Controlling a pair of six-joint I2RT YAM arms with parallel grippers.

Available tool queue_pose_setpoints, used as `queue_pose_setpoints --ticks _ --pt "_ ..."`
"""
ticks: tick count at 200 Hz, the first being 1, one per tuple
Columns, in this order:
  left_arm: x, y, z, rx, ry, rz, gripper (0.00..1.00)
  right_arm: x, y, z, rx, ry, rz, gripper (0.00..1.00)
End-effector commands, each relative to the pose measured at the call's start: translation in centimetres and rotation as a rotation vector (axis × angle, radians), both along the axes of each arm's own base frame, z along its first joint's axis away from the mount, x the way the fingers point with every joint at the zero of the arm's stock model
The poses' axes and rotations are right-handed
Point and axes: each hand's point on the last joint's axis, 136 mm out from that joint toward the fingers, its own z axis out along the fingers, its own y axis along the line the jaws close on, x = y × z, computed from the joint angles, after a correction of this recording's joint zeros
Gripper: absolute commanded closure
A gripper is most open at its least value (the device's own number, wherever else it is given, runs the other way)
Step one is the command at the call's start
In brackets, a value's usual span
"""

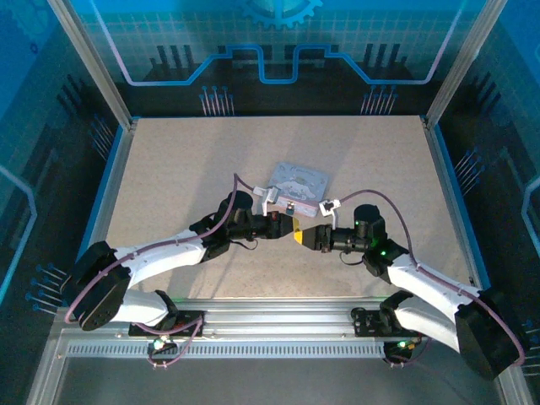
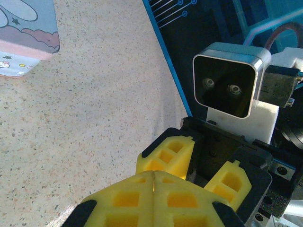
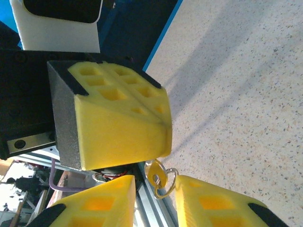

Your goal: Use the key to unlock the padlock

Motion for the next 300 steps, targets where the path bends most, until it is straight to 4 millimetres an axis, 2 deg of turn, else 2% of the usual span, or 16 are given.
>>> queue_pose_setpoints --ticks 1,164,201,231,259,275,300 --pt "-0.1 0.0 0.6 -0.019 -0.031 -0.022 1.0 0.6 0.6 2.0 0.026 -0.068 0.003 0.72" --pt "0.4 0.5 0.5 -0.014 -0.035 0.01 1.0 0.5 0.0 0.8 -0.021 -0.044 -0.024 0.94" --pt "0.9 1.6 0.6 -0.01 -0.038 0.043 0.78 0.4 -0.4 0.1 -0.062 -0.039 -0.032 0.95" --pt "1.5 3.3 0.5 0.016 -0.047 0.089 0.55 0.4 -0.9 -0.9 -0.133 -0.017 -0.038 0.94" --pt "2.0 5.5 -0.8 0.122 -0.075 0.147 0.32 1.2 -1.2 -1.0 -0.168 -0.009 -0.042 0.94" --pt "2.2 6.5 -1.9 0.201 -0.092 0.168 0.24 2.1 -1.4 -1.1 -0.181 0.006 -0.044 0.94" --pt "2.3 7.4 -3.1 0.269 -0.102 0.18 0.19 4.1 -1.8 -1.2 -0.196 0.026 -0.059 0.94"
